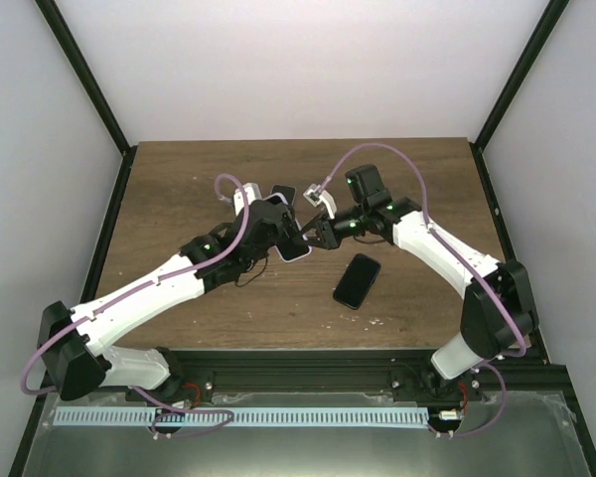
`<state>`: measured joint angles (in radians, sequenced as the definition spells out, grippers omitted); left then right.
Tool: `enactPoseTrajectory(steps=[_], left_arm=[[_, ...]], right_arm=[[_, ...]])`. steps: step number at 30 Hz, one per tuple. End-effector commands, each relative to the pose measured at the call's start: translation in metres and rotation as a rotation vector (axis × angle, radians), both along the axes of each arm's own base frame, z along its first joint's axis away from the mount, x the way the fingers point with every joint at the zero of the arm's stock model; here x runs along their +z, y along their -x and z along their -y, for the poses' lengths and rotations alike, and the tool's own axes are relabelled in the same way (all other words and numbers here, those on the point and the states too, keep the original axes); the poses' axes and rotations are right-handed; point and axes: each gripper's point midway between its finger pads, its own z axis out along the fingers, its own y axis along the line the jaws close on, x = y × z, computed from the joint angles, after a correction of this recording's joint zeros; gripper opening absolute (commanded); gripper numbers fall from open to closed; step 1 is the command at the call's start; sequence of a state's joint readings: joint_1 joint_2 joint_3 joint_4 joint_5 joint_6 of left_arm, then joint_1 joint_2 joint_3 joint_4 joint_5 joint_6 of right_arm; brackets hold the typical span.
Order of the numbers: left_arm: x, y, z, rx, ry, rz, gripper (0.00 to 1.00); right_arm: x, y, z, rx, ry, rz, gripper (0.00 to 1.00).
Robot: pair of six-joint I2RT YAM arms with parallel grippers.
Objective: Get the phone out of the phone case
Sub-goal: Pick up the phone at the center of the board.
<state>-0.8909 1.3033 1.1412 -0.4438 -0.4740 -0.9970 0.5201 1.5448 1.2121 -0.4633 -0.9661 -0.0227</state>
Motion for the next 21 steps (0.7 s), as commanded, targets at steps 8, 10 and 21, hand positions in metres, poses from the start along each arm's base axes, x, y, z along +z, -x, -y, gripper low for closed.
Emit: enactPoseTrajectory(steps=[8, 10, 21], left_arm=[[0.039, -0.017, -0.028, -0.115, 0.054, 0.106, 1.0], [0.044, -0.022, -0.039, -0.189, 0.061, 0.132, 1.0], [0.063, 0.052, -0.01, -0.783, 0.223, 0.517, 0.73]], right_arm=[[0.023, -0.004, 0.004, -0.022, -0.017, 0.075, 0.01], [0.027, -0.005, 0.013, -0.038, -0.025, 0.101, 0.01], [0.059, 0.03, 0.037, 0.071, -0.173, 0.262, 0.01]])
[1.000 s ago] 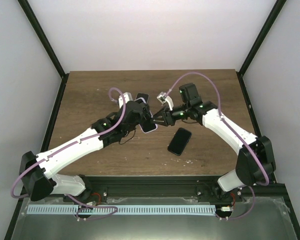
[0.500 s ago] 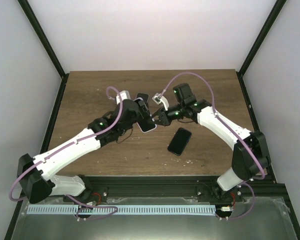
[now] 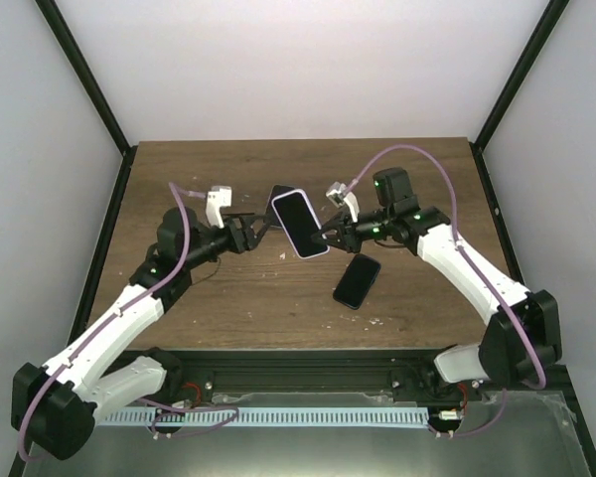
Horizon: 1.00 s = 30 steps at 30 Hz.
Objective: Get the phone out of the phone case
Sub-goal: Pick up the phone at the center of the board, then remove the phone case from the phone.
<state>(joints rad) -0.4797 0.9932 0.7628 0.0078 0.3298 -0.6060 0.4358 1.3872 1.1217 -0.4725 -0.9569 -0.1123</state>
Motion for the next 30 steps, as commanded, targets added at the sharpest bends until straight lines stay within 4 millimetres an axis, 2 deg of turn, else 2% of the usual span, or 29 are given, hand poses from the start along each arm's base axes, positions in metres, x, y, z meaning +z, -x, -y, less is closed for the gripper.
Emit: enactPoseTrajectory(steps=[1, 7, 10, 22, 26, 30], left_arm=[[0.035, 0.042, 0.029, -0.307, 0.082, 0.256, 0.72], [0.036, 0.058, 0.037, -0.414, 0.147, 0.314, 0.65], [0.044, 0.067, 0.042, -0.485, 0.191, 0.346, 0.54], [0.057, 0.087, 0.061, -0.626, 0.224, 0.392, 0.35], [0.059, 0.089, 0.067, -0.655, 0.227, 0.393, 0.23], [0.059, 0.089, 0.068, -0.655, 0.232, 0.392, 0.18]], right_arm=[[0.045, 0.033, 0.0, 0.162, -0.157, 0.133, 0.01], [0.054, 0.058, 0.003, 0.263, -0.217, 0.1, 0.01], [0.054, 0.065, 0.003, 0.291, -0.236, 0.068, 0.01], [0.052, 0.061, 0.0, 0.315, -0.265, 0.007, 0.01], [0.051, 0.061, -0.002, 0.332, -0.277, -0.026, 0.01], [0.049, 0.061, -0.002, 0.329, -0.278, -0.027, 0.01]])
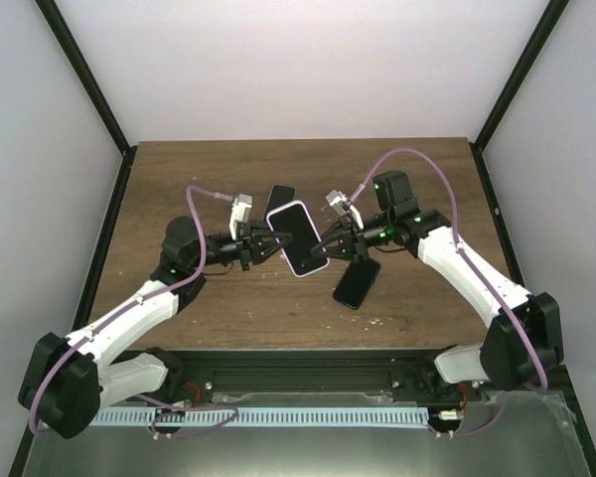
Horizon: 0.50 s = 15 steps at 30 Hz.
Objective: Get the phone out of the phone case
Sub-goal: Remove the phone case from the phone.
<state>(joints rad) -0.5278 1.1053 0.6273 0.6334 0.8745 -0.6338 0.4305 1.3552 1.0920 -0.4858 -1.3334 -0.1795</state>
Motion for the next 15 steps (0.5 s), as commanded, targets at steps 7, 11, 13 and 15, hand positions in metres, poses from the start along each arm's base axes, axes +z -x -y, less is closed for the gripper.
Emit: enactPoseTrajectory(steps=[7, 11, 13, 15], left_arm=[[0.026, 0.009, 0.002, -0.038, 0.059, 0.074, 0.06], [0.024, -0.002, 0.0, 0.006, 0.052, 0.005, 0.02], [0.019, -0.011, -0.001, 0.034, 0.022, -0.058, 0.0], [0.019, -0.015, -0.003, 0.047, 0.006, -0.084, 0.0]], right_arm=[[0.005, 0.002, 0.0, 0.014, -0.03, 0.022, 0.07], [0.005, 0.002, 0.001, -0.006, -0.012, 0.066, 0.27], [0.005, 0.003, 0.003, -0.019, 0.004, 0.102, 0.33], [0.002, 0.004, 0.005, -0.026, 0.02, 0.123, 0.37]])
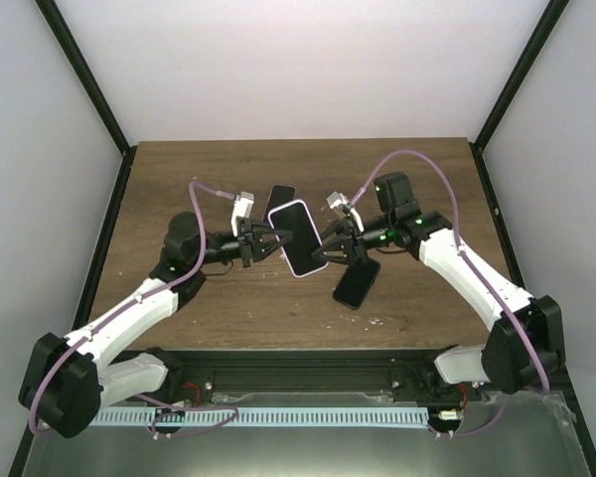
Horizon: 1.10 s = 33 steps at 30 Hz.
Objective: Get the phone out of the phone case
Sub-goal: Remove the phone case from the phone.
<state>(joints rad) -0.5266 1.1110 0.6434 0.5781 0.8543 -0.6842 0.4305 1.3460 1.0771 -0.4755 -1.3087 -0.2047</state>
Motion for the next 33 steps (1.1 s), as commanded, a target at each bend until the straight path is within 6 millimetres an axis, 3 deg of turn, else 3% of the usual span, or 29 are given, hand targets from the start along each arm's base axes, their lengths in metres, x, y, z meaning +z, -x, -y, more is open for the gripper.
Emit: enactPoseTrajectory(steps=[1, 12, 24, 33], left_arm=[[0.025, -0.008, -0.004, 0.026, 0.016, 0.004, 0.0], [0.032, 0.001, -0.006, -0.067, 0.007, -0.009, 0.0], [0.05, 0.025, -0.004, -0.214, 0.005, -0.009, 0.0], [0.049, 0.03, -0.004, -0.252, -0.015, 0.008, 0.0]], right_arm=[[0.004, 0.006, 0.005, -0.016, 0.021, 0.095, 0.38], [-0.003, 0.019, 0.014, -0.019, 0.049, 0.154, 0.44], [0.0, 0.031, 0.021, -0.002, 0.07, 0.265, 0.4], [0.01, 0.025, 0.009, 0.075, 0.033, 0.113, 0.36]])
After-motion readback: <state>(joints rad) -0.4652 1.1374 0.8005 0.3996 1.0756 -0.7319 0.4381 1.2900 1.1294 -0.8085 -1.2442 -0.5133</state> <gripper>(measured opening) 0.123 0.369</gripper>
